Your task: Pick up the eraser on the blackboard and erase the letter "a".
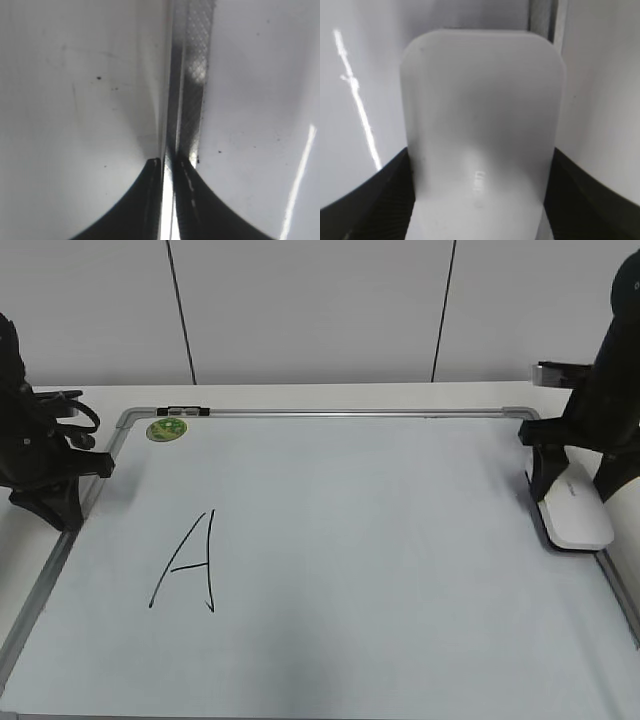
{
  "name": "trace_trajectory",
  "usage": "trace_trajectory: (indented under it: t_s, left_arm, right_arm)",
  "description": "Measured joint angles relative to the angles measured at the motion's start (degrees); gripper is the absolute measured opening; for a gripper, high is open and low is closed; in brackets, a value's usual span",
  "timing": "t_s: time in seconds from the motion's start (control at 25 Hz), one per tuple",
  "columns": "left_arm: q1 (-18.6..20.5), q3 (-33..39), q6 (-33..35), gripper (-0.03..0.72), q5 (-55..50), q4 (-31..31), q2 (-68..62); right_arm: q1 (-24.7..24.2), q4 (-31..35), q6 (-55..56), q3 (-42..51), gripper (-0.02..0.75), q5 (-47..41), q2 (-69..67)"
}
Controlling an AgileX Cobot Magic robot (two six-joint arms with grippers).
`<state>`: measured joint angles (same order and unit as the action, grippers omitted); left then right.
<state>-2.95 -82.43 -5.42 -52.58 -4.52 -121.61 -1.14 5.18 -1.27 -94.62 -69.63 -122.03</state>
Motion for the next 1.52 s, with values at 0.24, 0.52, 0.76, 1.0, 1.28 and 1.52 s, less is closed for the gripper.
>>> trace_trajectory:
  t_s: [0.24,0.52,0.76,1.0,1.28,1.52]
  left_arm:
    - [0.0,0.0,0.0,0.066,0.0,0.0,0.0]
    - [0.0,0.0,0.0,0.066,0.0,0.0,0.0]
    - [0.0,0.0,0.0,0.066,0.0,0.0,0.0]
    - [0.0,0.0,0.0,0.066,0.0,0.0,0.0]
    - [0.0,0.0,0.0,0.066,0.0,0.0,0.0]
    - [0.0,-0.94,0.0,0.176,-0.99,1.5,0.0]
  right_arm:
    - [0.0,0.39,0.0,-4.45,0.525,0.0,-1.92]
    - [0.0,0.67,0.0,-5.44,0.526,0.0,-4.16]
    - [0.0,0.67,0.0,-5.44,0.526,0.0,-4.16]
    - [0.0,0.67,0.0,-5.44,0.571,0.0,-4.16]
    - [0.0,0.29,-0.11,-6.13,0.653,0.0,-4.16]
    - [0.0,-0.21,-0.11,-7.45,0.654,0.0,-2.24]
